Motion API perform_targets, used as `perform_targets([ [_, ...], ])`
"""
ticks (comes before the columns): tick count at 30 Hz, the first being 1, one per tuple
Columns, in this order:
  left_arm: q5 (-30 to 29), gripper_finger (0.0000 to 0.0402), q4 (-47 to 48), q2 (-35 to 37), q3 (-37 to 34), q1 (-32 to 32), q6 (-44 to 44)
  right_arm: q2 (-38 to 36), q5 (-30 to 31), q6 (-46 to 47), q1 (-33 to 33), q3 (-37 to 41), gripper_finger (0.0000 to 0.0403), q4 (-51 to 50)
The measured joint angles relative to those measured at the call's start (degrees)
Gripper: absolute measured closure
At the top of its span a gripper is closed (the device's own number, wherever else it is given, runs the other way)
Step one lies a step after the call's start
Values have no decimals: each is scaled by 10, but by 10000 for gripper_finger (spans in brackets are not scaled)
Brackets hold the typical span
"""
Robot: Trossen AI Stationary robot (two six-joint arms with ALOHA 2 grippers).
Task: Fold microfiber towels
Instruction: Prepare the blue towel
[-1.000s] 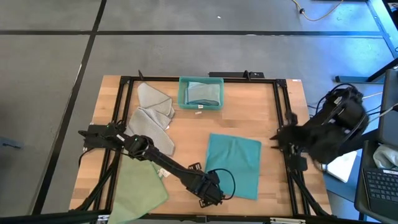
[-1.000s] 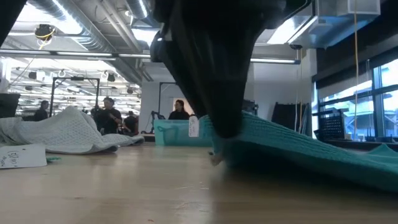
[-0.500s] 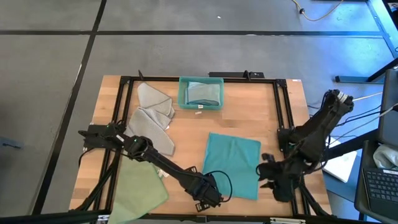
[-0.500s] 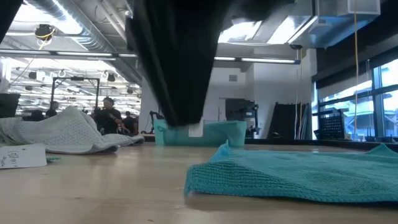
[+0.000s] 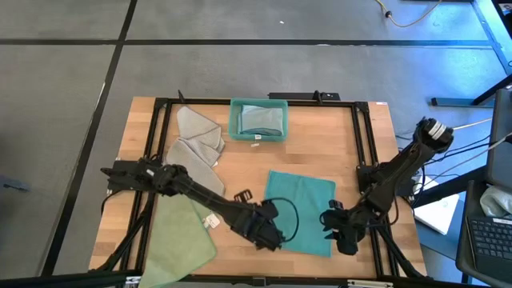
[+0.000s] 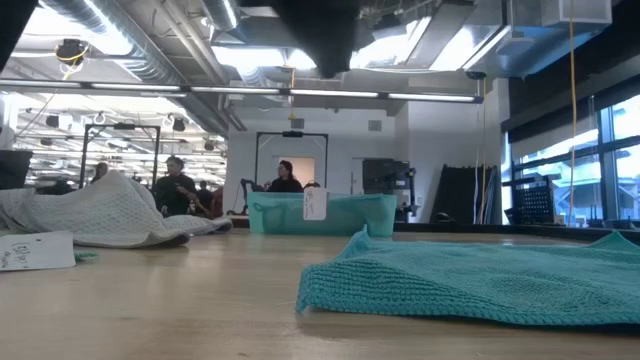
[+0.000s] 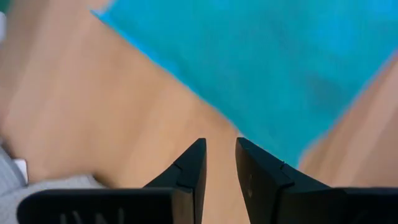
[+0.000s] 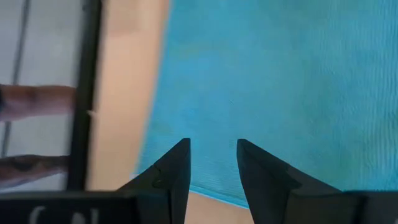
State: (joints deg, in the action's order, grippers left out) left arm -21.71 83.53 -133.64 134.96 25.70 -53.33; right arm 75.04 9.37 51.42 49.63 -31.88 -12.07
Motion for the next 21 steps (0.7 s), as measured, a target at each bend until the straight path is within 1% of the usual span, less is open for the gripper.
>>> perform_targets([
  [3, -18, 323, -31, 7, 0, -18, 0, 26, 0, 11, -1, 20, 270, 16],
  [9, -11, 323, -68, 7, 0, -45, 32, 60, -17, 24, 2, 29, 270, 22],
  [15, -8, 323, -68, 7, 0, -59, 75, 56, -55, 21, 5, 28, 270, 10],
  [17, -17, 323, -75, 7, 0, -64, 97, 55, -61, 21, 5, 27, 270, 3],
  [19, -28, 324, -111, 3, -6, -74, 127, 52, -64, 21, 5, 27, 270, 0],
  [21, -26, 324, -155, -2, -21, -85, 169, 43, -68, 22, 5, 25, 270, -14],
])
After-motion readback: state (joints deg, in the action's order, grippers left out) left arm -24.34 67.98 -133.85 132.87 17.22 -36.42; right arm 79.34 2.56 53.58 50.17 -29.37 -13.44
